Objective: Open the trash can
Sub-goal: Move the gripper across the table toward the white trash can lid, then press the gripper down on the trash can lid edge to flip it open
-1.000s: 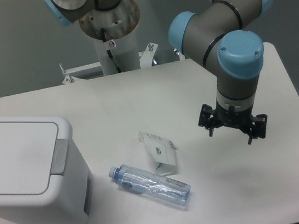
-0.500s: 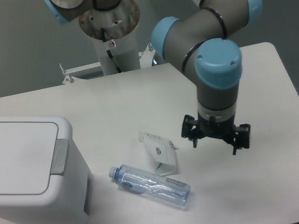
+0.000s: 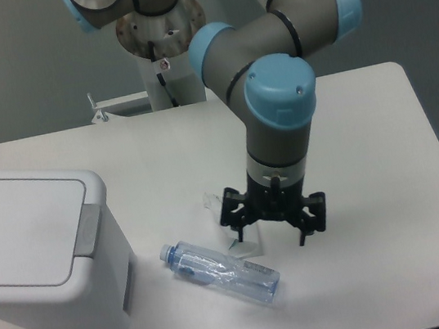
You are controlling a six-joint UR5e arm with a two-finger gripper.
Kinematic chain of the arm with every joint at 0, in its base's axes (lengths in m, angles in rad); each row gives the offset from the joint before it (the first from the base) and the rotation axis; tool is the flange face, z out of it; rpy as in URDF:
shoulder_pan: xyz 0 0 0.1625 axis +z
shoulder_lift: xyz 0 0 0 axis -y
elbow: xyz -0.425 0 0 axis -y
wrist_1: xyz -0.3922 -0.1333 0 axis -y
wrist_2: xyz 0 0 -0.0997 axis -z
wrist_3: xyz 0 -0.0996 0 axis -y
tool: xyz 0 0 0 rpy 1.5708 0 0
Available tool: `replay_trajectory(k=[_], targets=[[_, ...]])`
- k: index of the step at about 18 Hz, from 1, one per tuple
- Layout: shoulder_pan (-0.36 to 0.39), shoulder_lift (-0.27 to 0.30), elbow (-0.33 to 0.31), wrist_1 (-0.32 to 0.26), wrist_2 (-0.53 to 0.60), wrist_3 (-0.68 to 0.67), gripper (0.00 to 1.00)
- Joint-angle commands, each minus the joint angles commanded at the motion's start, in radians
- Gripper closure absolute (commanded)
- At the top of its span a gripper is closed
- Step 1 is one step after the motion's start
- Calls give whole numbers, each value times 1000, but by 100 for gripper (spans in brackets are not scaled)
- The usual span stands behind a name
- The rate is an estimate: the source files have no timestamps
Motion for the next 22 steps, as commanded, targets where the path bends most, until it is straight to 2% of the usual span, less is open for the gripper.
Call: replay_trajectory(k=[8,14,22], targets=[[-92,60,-8,0,-9,-98,0],[-140,109,-15,0,-11,-114,0],[-178,111,-26,5,-5,-148,0]])
